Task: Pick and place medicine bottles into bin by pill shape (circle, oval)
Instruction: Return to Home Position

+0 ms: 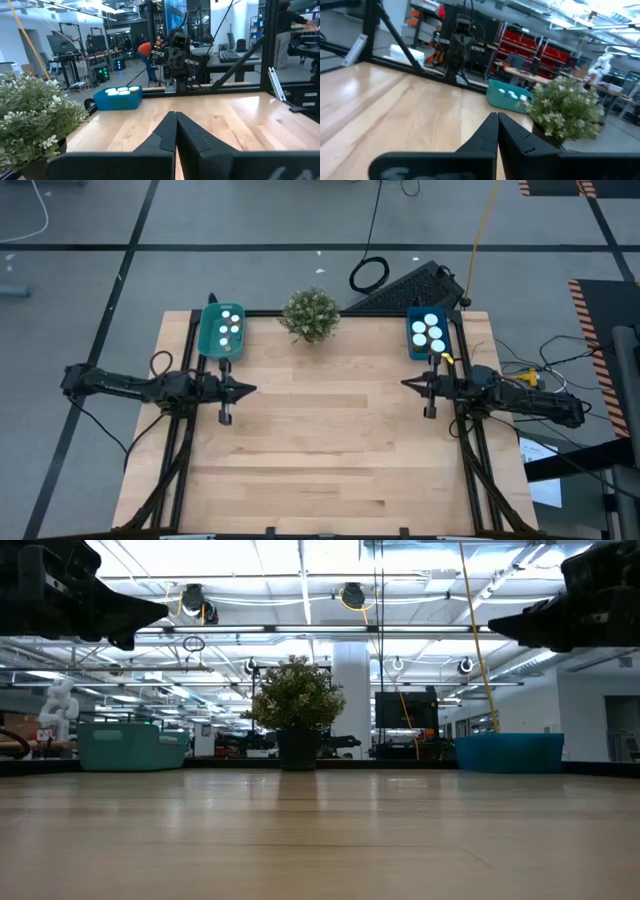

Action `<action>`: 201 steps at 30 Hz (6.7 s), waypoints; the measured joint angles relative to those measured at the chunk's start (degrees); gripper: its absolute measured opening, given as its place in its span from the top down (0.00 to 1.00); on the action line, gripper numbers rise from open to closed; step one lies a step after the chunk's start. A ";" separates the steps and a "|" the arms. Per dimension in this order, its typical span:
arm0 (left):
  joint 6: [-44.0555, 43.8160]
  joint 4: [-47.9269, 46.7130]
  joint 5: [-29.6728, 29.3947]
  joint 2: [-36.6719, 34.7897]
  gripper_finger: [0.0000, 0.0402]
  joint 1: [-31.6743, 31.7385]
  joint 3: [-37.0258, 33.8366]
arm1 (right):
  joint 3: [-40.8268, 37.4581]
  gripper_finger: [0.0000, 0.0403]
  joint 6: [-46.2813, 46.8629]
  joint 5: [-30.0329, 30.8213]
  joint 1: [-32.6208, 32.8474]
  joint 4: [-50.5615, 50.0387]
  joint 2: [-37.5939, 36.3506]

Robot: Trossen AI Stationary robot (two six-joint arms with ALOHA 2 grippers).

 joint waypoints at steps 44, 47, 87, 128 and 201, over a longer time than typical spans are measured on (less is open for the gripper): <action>-4.85 -16.80 -0.59 -11.14 0.97 0.15 0.04 | -0.09 1.00 -0.81 0.62 0.09 -4.77 0.02; -6.65 -16.85 -0.60 -11.09 0.96 0.15 0.04 | -0.09 1.00 -0.78 0.63 0.09 -4.15 0.02; -1.13 -19.97 2.14 -18.01 1.00 -0.70 0.04 | -1.64 1.00 -0.94 -1.36 0.13 -3.93 -0.42; 0.65 -21.02 5.31 -18.01 0.95 -0.70 0.09 | -1.60 1.00 3.78 -4.32 4.80 -3.65 -0.15; 0.26 -20.73 4.00 -18.01 0.91 -0.70 0.04 | -1.57 1.00 2.20 0.59 12.50 -3.55 -0.28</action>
